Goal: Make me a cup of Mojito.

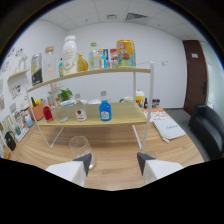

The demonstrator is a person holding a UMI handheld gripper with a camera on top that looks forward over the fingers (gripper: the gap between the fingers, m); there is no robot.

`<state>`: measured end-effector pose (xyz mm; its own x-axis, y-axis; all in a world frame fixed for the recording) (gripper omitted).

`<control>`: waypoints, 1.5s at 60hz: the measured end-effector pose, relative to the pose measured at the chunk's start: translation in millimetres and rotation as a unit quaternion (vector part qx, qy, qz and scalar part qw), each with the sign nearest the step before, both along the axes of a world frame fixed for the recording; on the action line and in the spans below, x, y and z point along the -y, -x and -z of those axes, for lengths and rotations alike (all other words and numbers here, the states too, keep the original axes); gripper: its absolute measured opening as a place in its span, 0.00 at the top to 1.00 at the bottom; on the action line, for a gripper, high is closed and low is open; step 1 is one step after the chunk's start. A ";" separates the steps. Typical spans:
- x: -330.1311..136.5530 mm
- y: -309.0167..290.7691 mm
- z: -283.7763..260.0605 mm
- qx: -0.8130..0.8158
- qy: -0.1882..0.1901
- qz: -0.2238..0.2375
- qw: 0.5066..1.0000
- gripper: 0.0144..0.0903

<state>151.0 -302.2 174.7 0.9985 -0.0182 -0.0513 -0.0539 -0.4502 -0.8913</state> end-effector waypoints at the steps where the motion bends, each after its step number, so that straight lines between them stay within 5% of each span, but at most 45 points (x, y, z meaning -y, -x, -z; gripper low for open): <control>1: 2.0 7.8 -1.6 0.002 -0.002 -0.001 1.000 0.07; 22: 7.2 109.4 0.6 -0.001 0.005 -0.008 1.000 0.05; 37: -66.8 120.1 -42.0 0.010 -0.039 -0.017 0.999 0.05; 52: -153.2 118.0 -42.9 0.015 -0.034 -0.017 0.999 0.08; 64: -193.2 117.6 -16.4 0.006 0.002 -0.018 1.000 0.34; 74: -200.2 118.0 -3.0 0.006 0.022 -0.020 1.000 0.71; 90: -188.8 116.0 -14.2 0.024 0.014 -0.021 0.999 0.72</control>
